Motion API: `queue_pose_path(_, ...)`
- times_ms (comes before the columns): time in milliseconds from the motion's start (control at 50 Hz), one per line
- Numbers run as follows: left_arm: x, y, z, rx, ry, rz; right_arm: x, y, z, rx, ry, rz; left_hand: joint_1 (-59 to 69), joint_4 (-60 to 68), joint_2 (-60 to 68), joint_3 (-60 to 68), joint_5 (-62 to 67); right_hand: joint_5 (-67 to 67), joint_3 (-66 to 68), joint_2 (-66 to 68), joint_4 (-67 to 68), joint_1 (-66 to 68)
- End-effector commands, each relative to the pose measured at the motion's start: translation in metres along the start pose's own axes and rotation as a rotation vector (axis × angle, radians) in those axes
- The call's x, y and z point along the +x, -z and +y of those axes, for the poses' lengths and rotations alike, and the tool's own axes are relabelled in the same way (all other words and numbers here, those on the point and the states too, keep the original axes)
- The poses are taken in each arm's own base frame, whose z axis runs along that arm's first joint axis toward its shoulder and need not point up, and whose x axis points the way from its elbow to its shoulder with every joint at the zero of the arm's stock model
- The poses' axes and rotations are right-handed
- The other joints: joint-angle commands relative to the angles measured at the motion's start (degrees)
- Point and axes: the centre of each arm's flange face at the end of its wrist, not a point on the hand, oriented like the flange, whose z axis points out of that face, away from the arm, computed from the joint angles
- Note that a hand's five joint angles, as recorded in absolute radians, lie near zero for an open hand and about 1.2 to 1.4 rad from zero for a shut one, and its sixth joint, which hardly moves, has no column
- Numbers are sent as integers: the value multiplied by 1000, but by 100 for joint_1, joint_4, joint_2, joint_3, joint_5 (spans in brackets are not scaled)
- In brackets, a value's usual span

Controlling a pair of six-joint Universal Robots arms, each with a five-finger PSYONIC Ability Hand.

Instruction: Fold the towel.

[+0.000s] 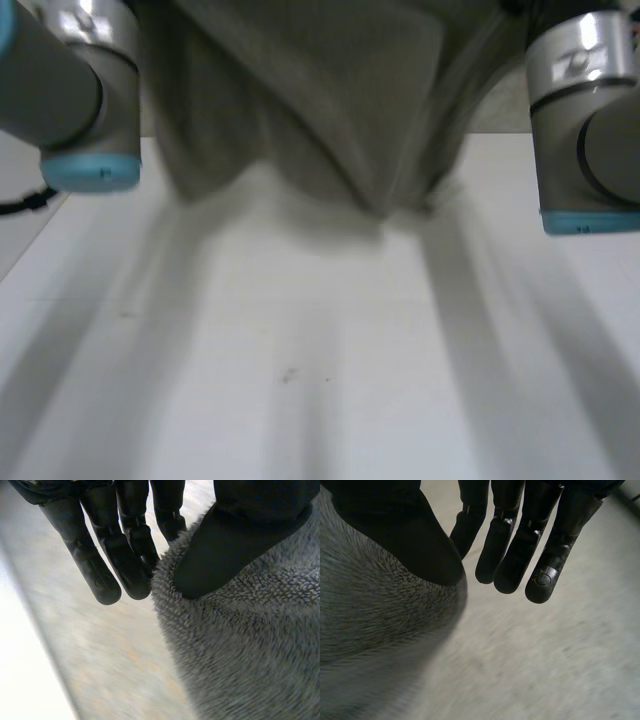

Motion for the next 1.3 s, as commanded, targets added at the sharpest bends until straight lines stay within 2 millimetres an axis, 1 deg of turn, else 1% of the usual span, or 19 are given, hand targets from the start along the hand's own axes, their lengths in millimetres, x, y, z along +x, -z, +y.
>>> queue_pose_path(20,-12,14,1,-34,12,-66,-15,38,3,-95,-25,-111,1367,1039,1038,1043,1189,1261,1196,1237,1155,2415)
queue_pose_path(60,-1,51,30,-156,-7,14,-23,52,12,-148,-22,-175,1367,1039,1038,1043,1189,1261,1196,1237,1155,2415)
queue_pose_path(80,-1,51,30,-156,-7,14,-23,53,12,-149,-22,-175,1367,1039,1038,1043,1189,1261,1196,1237,1155,2415)
queue_pose_path(120,10,95,64,-299,-35,108,-40,88,31,-291,-12,-329,1367,1039,1038,1043,1189,1261,1196,1237,1155,2415)
queue_pose_path(140,10,95,64,-300,-36,109,-40,88,31,-292,-11,-330,1367,1039,1038,1043,1189,1261,1196,1237,1155,2415)
queue_pose_path(180,19,145,94,-451,-67,204,-52,127,52,-481,13,-485,1367,1039,1038,1043,1189,1261,1196,1237,1155,2415)
queue_pose_path(240,23,171,107,-528,-78,243,-55,146,64,-580,30,-552,1367,1039,1038,1043,1189,1261,1196,1237,1155,2415)
queue_pose_path(280,25,215,124,-662,-104,311,-61,182,74,-742,51,-682,1236,908,907,912,1058,1261,1196,1237,1155,2415)
queue_pose_path(300,25,215,125,-663,-104,311,-61,182,74,-743,52,-682,1235,906,905,911,1057,1261,1196,1237,1155,2415)
queue_pose_path(340,24,252,136,-806,-121,374,-62,207,76,-844,46,-775,482,153,152,158,304,1261,1196,1237,1155,2415)
queue_pose_path(400,23,267,136,-871,-133,408,-62,214,77,-868,41,-797,-43,-372,-373,-368,-222,1261,1196,1237,1155,2415)
queue_pose_path(500,26,308,111,-1066,-169,575,-53,224,87,-914,23,-804,-3182,-3510,-3511,-3506,-3360,1261,1196,1237,1155,2415)
queue_pose_path(560,24,307,100,-1075,-169,589,-52,225,88,-916,12,-808,-3795,-4123,-4124,-4119,-3973,1261,1196,1237,1155,2415)
queue_pose_path(600,17,289,75,-1015,-148,567,-51,225,87,-913,9,-808,-5050,-5379,-5379,-5374,-5228,1261,1196,1237,1155,2415)
queue_pose_path(660,13,266,56,-913,-119,520,-49,222,84,-901,10,-800,-5325,-5653,-5654,-5649,-5503,1261,1196,1237,1155,2415)
queue_pose_path(840,8,221,48,-755,-93,417,-43,216,74,-863,10,-781,-5359,-5688,-5689,-5683,-5537,1261,1196,1237,1155,2415)
queue_pose_path(940,7,205,62,-745,-75,434,-40,209,64,-814,7,-767,-5208,-5536,-5537,-5532,-5386,1261,1196,1237,1155,2415)
queue_pose_path(1140,11,186,135,-801,-169,538,-38,207,60,-789,3,-768,-3460,-3789,-3790,-3785,-3639,1261,1196,1237,1155,2415)
queue_pose_path(1300,13,193,170,-847,-300,615,-37,208,63,-795,5,-764,-3508,-3837,-3838,-3832,-3687,1261,1196,1237,1155,2415)
